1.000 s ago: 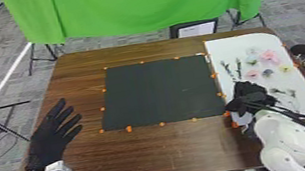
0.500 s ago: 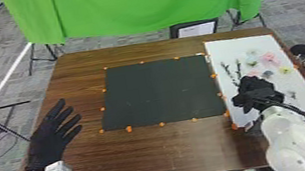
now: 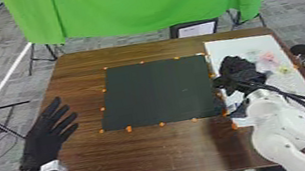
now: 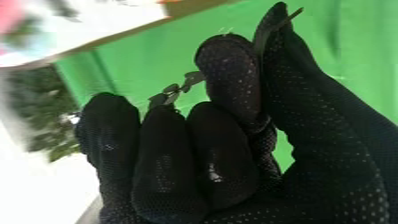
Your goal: Arrange flowers
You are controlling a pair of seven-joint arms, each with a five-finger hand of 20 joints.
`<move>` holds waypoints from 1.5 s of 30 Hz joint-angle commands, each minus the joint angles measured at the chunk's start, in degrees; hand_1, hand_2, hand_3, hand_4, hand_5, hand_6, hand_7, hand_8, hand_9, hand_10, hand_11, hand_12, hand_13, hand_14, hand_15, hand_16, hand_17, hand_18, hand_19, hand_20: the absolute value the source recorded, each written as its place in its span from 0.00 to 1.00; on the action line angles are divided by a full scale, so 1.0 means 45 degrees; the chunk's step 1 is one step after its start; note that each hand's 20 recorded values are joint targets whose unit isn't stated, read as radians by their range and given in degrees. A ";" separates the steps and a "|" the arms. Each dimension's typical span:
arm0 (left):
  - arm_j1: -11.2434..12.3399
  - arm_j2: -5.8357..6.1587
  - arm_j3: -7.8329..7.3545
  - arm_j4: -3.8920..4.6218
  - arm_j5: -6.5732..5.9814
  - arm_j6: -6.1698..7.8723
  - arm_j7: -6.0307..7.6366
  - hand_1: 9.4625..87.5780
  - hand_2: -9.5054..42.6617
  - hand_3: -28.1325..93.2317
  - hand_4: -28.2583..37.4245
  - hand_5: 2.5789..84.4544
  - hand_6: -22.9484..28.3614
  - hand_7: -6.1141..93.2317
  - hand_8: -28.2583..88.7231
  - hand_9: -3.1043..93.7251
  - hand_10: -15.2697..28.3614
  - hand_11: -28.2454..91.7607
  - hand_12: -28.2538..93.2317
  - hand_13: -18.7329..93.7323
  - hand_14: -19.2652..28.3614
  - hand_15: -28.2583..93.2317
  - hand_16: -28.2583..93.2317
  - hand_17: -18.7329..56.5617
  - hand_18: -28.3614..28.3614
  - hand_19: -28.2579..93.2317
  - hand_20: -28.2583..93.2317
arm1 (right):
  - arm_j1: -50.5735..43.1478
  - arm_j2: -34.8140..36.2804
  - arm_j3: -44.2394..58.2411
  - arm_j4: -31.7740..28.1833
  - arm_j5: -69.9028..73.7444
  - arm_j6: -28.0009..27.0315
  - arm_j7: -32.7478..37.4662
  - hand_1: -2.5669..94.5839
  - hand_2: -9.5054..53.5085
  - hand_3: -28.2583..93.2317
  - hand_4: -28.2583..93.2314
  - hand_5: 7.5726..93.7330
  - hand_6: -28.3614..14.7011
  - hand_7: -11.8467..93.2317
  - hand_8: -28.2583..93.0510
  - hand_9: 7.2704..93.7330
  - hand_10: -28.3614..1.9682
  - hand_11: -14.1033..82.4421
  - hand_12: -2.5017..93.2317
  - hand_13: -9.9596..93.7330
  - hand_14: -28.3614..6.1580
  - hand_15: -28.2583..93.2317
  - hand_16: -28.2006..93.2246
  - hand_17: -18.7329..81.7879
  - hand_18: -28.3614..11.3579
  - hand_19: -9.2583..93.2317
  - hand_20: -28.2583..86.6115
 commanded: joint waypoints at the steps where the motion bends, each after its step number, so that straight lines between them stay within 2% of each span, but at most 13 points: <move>1: 0.0615 0.0446 -0.0820 -0.0285 -0.0233 -0.0070 0.0236 0.19 0.05 0.79 0.00 0.26 0.50 0.25 0.15 0.25 0.58 0.35 0.39 0.33 0.73 0.42 0.24 0.10 0.91 0.54 0.31 | 0.2734 -0.1147 -0.2341 0.0781 0.0160 -0.0194 -0.1133 0.32 0.00 1.00 0.36 0.84 0.45 0.62 0.41 0.97 0.74 0.95 0.64 0.91 0.59 0.96 0.58 0.70 0.12 1.00 0.89; 4: 0.1049 0.0601 -0.1457 -0.0370 -0.0397 -0.0260 0.0361 0.19 0.05 0.79 0.00 0.26 0.49 0.25 0.15 0.25 0.58 0.35 0.39 0.33 0.72 0.42 0.24 0.10 0.92 0.54 0.31 | 0.3555 -0.1716 -0.3303 0.1297 0.0072 -0.0336 -0.1315 0.32 0.00 1.00 0.36 0.84 0.45 0.62 0.41 0.97 0.75 0.94 0.64 0.91 0.59 0.96 0.58 0.70 0.12 1.00 0.89; 5: 0.1215 0.0631 -0.1745 -0.0391 -0.0458 -0.0397 0.0308 0.18 0.04 0.79 0.00 0.25 0.49 0.25 0.15 0.25 0.59 0.35 0.39 0.33 0.72 0.42 0.24 0.10 0.92 0.54 0.31 | 0.3750 -0.1933 -0.3523 0.1458 0.0025 -0.0458 -0.1379 0.32 0.00 1.00 0.36 0.84 0.45 0.62 0.41 0.97 0.75 0.94 0.64 0.91 0.59 0.96 0.58 0.70 0.12 1.00 0.89; 7: 0.1674 0.0670 -0.2281 -0.0521 -0.0586 -0.0374 0.0370 0.18 0.03 0.78 0.00 0.25 0.49 0.24 0.15 0.25 0.59 0.34 0.39 0.32 0.73 0.42 0.24 0.10 0.92 0.54 0.30 | 0.4065 -0.2337 -0.3963 0.1735 -0.0032 -0.0456 -0.1471 0.32 0.00 1.00 0.36 0.84 0.45 0.62 0.42 0.97 0.75 0.94 0.64 0.91 0.59 0.96 0.58 0.70 0.12 1.00 0.89; 10: 0.2346 0.0666 -0.2993 -0.0681 -0.0961 -0.0374 0.0564 0.17 0.01 0.78 0.00 0.25 0.49 0.24 0.15 0.25 0.59 0.34 0.39 0.32 0.73 0.41 0.24 0.10 0.92 0.54 0.30 | 0.4413 -0.2891 -0.4513 0.2199 -0.0060 -0.0720 -0.1645 0.32 0.00 1.00 0.36 0.85 0.45 0.61 0.42 0.97 0.75 0.94 0.64 0.91 0.59 0.96 0.58 0.70 0.12 1.00 0.90; 12: 0.2671 0.0682 -0.3297 -0.0771 -0.1111 -0.0282 0.0701 0.17 0.00 0.78 0.00 0.25 0.49 0.24 0.15 0.25 0.59 0.34 0.40 0.32 0.73 0.41 0.25 0.10 0.92 0.54 0.30 | 0.4610 -0.3305 -0.4852 0.2605 -0.0069 -0.0880 -0.1716 0.32 0.00 1.00 0.36 0.85 0.45 0.61 0.42 0.97 0.75 0.94 0.64 0.91 0.59 0.96 0.58 0.70 0.12 1.00 0.90; 14: 0.2883 0.0648 -0.3445 -0.0860 -0.1100 -0.0220 0.0794 0.17 0.00 0.78 0.00 0.25 0.49 0.24 0.15 0.25 0.59 0.34 0.40 0.32 0.73 0.41 0.25 0.10 0.92 0.54 0.30 | 0.4758 -0.3661 -0.5190 0.3024 -0.0102 -0.0985 -0.1790 0.32 0.00 1.00 0.36 0.85 0.45 0.61 0.42 0.97 0.75 0.94 0.64 0.91 0.59 0.96 0.58 0.70 0.12 1.00 0.89; 19: 0.2757 0.0665 -0.3129 -0.0842 -0.1144 -0.0183 0.0940 0.17 0.00 0.78 0.00 0.25 0.49 0.24 0.15 0.25 0.59 0.34 0.40 0.32 0.73 0.41 0.25 0.10 0.92 0.54 0.30 | 0.5105 -0.4280 -0.6169 0.4132 -0.0315 -0.1078 -0.1921 0.32 0.00 1.00 0.36 0.85 0.45 0.61 0.42 0.97 0.75 0.94 0.64 0.91 0.59 0.96 0.58 0.70 0.12 1.00 0.90; 23: 0.2441 0.0767 -0.2760 -0.0711 -0.1151 -0.0300 0.0947 0.17 0.00 0.78 0.00 0.26 0.50 0.24 0.15 0.25 0.59 0.34 0.40 0.32 0.73 0.41 0.25 0.10 0.92 0.54 0.30 | 0.5282 -0.4558 -0.6796 0.4856 -0.0319 -0.1029 -0.2273 0.32 0.00 1.00 0.35 0.85 0.45 0.61 0.42 0.97 0.75 0.94 0.64 0.91 0.59 0.96 0.58 0.70 0.12 1.00 0.90; 27: 0.2256 0.0844 -0.2544 -0.0640 -0.1149 -0.0292 0.0910 0.17 0.00 0.78 0.00 0.26 0.50 0.24 0.15 0.25 0.59 0.34 0.40 0.32 0.73 0.41 0.25 0.10 0.92 0.53 0.31 | 0.5448 -0.4873 -0.7206 0.5336 -0.0473 -0.1163 -0.2604 0.33 0.00 1.00 0.34 0.85 0.45 0.61 0.42 0.97 0.75 0.94 0.65 0.91 0.59 0.96 0.58 0.70 0.12 1.00 0.90; 28: 0.2102 0.0901 -0.2434 -0.0563 -0.1138 -0.0321 0.0925 0.17 0.00 0.78 0.00 0.26 0.50 0.24 0.15 0.25 0.59 0.34 0.40 0.32 0.73 0.41 0.25 0.10 0.92 0.53 0.31 | 0.5578 -0.4870 -0.7387 0.5419 -0.0489 -0.0983 -0.2579 0.33 0.00 1.00 0.34 0.85 0.45 0.61 0.42 0.97 0.75 0.94 0.65 0.91 0.60 0.96 0.58 0.70 0.12 1.00 0.90; 42: 0.1217 0.1298 -0.1782 -0.0188 -0.0913 -0.0544 0.0421 0.17 0.01 0.78 0.00 0.26 0.50 0.24 0.16 0.25 0.59 0.33 0.40 0.32 0.73 0.41 0.25 0.10 0.92 0.53 0.31 | 0.5993 -0.5547 -0.7883 0.6373 -0.0822 -0.0348 -0.2318 0.35 0.00 1.00 0.28 0.82 0.48 0.61 0.41 0.96 0.76 0.93 0.66 0.90 0.60 0.96 0.59 0.69 0.13 1.00 0.89; 45: 0.1199 0.1299 -0.1716 -0.0183 -0.0927 -0.0529 0.0463 0.17 0.01 0.78 0.00 0.26 0.50 0.24 0.16 0.25 0.59 0.33 0.40 0.32 0.73 0.41 0.25 0.10 0.91 0.53 0.31 | 0.6049 -0.5518 -0.7863 0.6528 -0.0883 -0.0532 -0.2269 0.35 0.00 1.00 0.26 0.82 0.49 0.60 0.41 0.95 0.77 0.93 0.66 0.90 0.59 0.96 0.59 0.68 0.13 1.00 0.89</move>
